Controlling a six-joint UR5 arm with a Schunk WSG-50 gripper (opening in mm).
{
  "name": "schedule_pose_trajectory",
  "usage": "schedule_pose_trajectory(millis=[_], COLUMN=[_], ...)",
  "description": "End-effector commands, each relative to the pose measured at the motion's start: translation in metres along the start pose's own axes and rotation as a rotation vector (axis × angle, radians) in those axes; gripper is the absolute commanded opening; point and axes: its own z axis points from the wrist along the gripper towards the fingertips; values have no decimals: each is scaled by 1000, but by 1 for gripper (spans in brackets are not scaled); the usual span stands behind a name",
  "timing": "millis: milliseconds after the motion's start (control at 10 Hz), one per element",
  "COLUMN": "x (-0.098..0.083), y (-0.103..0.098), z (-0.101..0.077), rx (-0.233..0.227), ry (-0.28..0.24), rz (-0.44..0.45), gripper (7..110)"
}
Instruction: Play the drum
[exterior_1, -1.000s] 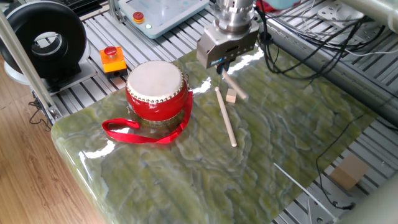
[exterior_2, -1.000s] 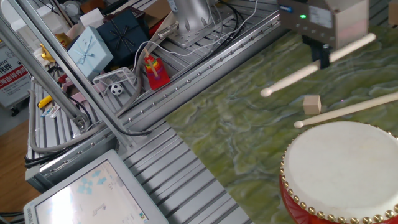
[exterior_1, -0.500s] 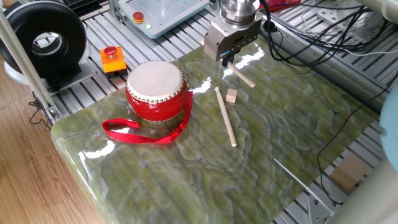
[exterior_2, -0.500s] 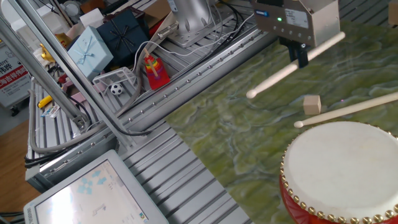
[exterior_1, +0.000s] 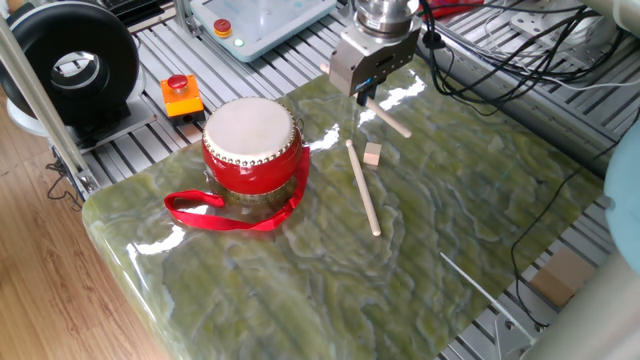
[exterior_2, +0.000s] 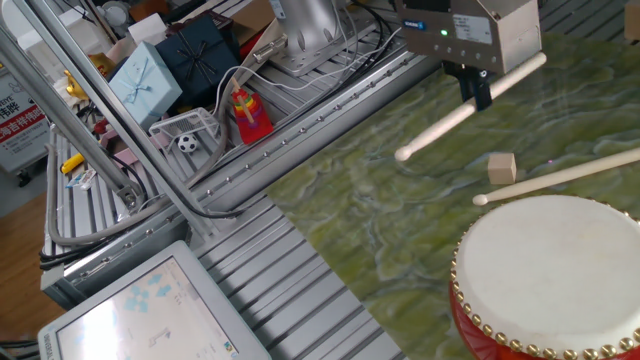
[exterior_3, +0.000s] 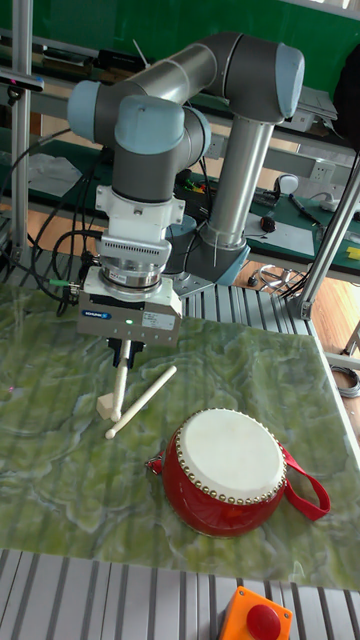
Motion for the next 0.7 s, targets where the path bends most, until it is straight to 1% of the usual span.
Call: schedule_pose_trajectory(millis=[0, 100, 200, 300, 500, 600], x=[-13, -13, -13, -9, 4, 12], y=[26, 48, 81, 107, 146, 170], z=[-16, -25, -32, -37, -48, -55], rx=[8, 14, 8, -1, 10, 18], ry=[0, 0, -2, 9, 42, 53], rz=[-15, 0, 31, 49, 87, 122], gripper=[7, 7, 7, 7, 7, 7])
